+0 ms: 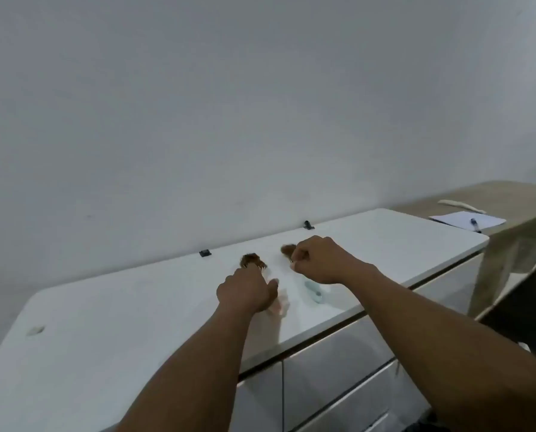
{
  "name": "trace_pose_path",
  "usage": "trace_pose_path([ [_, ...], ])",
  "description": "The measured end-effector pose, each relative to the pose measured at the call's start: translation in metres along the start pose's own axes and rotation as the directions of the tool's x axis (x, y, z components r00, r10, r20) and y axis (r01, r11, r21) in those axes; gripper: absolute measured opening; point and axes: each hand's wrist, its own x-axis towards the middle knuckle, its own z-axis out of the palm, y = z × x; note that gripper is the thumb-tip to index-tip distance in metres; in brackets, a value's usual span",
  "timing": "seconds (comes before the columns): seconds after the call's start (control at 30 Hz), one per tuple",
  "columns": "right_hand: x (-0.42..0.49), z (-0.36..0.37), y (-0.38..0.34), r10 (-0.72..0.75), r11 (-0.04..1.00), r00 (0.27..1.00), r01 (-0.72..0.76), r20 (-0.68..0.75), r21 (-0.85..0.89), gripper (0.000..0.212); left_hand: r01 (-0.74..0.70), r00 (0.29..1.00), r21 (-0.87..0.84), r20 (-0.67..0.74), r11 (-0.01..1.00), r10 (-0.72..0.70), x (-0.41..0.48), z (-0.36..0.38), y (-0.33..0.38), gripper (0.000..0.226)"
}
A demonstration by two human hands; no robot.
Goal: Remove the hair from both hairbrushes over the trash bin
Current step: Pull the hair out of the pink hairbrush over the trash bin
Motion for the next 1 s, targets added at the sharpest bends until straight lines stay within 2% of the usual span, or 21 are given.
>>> trace_pose_path([
  [0.13,0.031,0.012,0.008,0.0,1.0,1.0,0.0,0.007,-0.002,0.024,0.062,0.998,0.014,0.011,0.998,-0.062,0.02,0.005,-0.002,0.063],
  [0.27,0.052,0.027,0.014,-0.003,1.0,1.0,0.004,-0.019,0.007,0.017,0.073,0.997,-0.01,0.012,0.997,-0.073,0.033,0.012,-0.005,0.053],
  [0.4,0.062,0.041,0.019,-0.024,0.999,0.998,0.026,-0.064,0.03,0.016,0.094,0.995,-0.095,-0.027,0.991,-0.097,0.041,0.016,-0.015,0.041],
  [0.53,0.06,0.043,0.018,-0.005,0.998,0.995,0.011,-0.098,0.057,0.016,0.084,0.991,-0.215,-0.081,0.973,-0.104,0.041,0.016,-0.024,0.042],
  [0.7,0.045,0.024,0.015,0.053,0.989,0.991,-0.035,-0.124,0.146,0.014,-0.035,0.977,-0.347,-0.207,0.937,-0.041,0.028,0.002,-0.017,0.031],
  [0.8,0.029,0.005,0.017,0.123,0.966,0.976,-0.077,-0.179,0.246,0.028,-0.171,0.956,-0.39,-0.287,0.905,0.057,0.013,-0.01,0.004,0.029],
  [0.87,0.012,-0.012,0.018,0.161,0.942,0.962,-0.084,-0.219,0.326,0.038,-0.258,0.938,-0.419,-0.325,0.87,0.121,0.0,-0.014,0.023,0.031],
  [1.0,-0.035,-0.044,0.029,0.272,0.857,0.926,-0.11,-0.261,0.503,0.036,-0.39,0.903,-0.429,-0.352,0.815,0.247,-0.031,-0.012,0.066,0.028],
])
